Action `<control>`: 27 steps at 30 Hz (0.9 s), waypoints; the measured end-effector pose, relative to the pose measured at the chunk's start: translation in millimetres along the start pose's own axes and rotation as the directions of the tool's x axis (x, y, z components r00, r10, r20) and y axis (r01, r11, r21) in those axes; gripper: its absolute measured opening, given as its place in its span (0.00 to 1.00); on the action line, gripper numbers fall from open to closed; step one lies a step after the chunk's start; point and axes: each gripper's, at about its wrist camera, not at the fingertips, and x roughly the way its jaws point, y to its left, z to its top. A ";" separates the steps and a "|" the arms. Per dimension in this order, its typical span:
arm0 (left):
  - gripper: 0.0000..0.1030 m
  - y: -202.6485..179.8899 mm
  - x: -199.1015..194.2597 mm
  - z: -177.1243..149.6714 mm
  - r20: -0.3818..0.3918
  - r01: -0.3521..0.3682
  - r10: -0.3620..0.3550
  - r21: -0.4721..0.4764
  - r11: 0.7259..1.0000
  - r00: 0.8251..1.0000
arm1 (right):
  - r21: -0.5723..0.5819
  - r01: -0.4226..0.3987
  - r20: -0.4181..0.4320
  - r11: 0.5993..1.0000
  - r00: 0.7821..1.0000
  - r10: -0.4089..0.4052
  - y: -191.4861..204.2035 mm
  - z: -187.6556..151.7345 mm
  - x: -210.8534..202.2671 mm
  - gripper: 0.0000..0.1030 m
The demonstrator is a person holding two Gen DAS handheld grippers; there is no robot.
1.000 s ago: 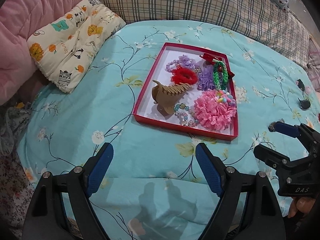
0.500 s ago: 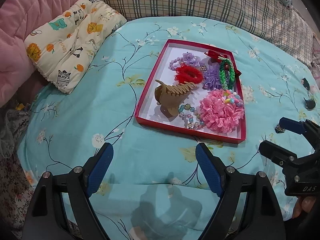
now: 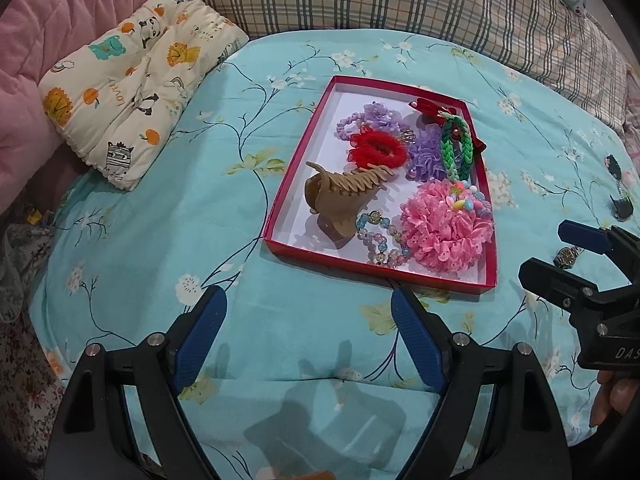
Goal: Organize jewelry
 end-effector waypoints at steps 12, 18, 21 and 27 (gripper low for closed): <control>0.83 -2.3 4.6 3.1 -0.001 0.003 -0.003 0.005 1.000 1.000 | -0.004 -0.008 -0.009 1.000 1.000 0.008 0.4 5.6 7.2 0.93; 0.83 -2.2 4.0 2.3 -0.002 0.004 -0.004 0.005 1.000 1.000 | -0.008 -0.012 -0.012 1.000 1.000 0.012 1.2 6.8 9.3 0.93; 0.83 -2.8 3.6 2.1 0.000 0.002 -0.002 0.006 1.000 1.000 | -0.008 -0.013 -0.013 1.000 1.000 0.013 1.5 7.4 10.0 0.93; 0.83 -3.3 8.3 6.8 0.003 0.001 -0.001 0.011 1.000 1.000 | -0.009 -0.016 -0.016 1.000 1.000 0.016 1.5 8.0 10.2 0.93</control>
